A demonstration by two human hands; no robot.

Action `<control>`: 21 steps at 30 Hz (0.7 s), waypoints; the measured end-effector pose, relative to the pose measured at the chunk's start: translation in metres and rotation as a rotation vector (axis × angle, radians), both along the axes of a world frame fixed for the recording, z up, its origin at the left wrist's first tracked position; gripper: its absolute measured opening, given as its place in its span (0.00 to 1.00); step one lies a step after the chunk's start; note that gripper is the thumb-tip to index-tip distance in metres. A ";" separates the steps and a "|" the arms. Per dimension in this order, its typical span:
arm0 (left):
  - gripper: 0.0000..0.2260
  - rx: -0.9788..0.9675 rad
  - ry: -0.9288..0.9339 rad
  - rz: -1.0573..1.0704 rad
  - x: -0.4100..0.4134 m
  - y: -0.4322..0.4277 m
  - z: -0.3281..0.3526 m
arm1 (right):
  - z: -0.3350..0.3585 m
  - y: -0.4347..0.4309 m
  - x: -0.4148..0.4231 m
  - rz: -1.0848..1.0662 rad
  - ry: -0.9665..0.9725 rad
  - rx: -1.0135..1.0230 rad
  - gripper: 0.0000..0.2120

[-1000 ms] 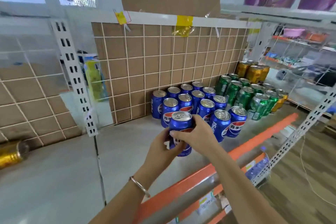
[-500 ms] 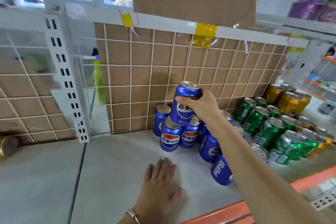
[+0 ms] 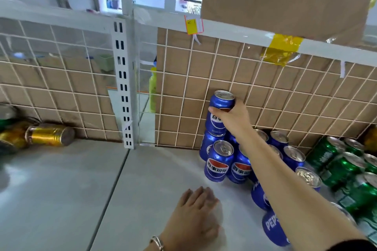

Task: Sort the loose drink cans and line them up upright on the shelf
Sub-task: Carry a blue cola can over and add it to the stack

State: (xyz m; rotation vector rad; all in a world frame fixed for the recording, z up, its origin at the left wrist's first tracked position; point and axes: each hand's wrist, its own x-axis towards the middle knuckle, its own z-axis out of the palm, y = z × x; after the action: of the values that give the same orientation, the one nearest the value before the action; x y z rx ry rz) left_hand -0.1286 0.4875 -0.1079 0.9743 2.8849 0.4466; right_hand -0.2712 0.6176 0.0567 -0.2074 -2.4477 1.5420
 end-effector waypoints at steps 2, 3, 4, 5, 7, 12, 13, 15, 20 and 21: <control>0.32 0.018 0.046 0.046 0.001 0.001 0.007 | -0.003 0.002 0.001 0.030 0.017 0.067 0.30; 0.32 0.024 -0.013 0.052 0.001 0.001 0.006 | -0.005 0.001 0.000 0.036 0.025 0.102 0.30; 0.33 0.014 -0.019 0.034 0.000 0.000 0.005 | -0.007 0.000 0.001 0.035 0.032 0.131 0.31; 0.34 -0.007 -0.083 0.016 0.001 0.000 0.005 | -0.008 -0.001 0.001 0.027 0.045 0.149 0.31; 0.33 0.007 -0.045 0.031 0.002 -0.001 0.006 | -0.010 -0.002 0.000 -0.001 0.064 0.158 0.31; 0.26 0.029 0.018 0.060 0.007 -0.003 0.007 | -0.005 -0.008 0.009 -0.050 -0.004 0.181 0.38; 0.27 0.046 0.012 0.040 0.007 -0.004 0.005 | -0.005 -0.013 0.016 -0.087 -0.011 0.244 0.42; 0.30 0.098 -0.087 0.021 0.005 -0.007 0.004 | -0.011 -0.030 0.035 -0.168 0.041 0.380 0.44; 0.25 0.415 -0.359 0.005 -0.003 -0.028 0.010 | -0.044 -0.101 0.090 -0.090 0.248 0.474 0.42; 0.22 0.489 -0.420 -0.007 -0.002 -0.039 0.011 | -0.052 -0.115 0.099 -0.053 0.223 0.480 0.42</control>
State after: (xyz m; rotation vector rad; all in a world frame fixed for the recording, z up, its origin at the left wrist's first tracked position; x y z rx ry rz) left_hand -0.1306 0.4487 -0.0970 0.8080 2.4336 1.2310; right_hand -0.1719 0.5026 0.0046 -0.0097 -2.5147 0.8633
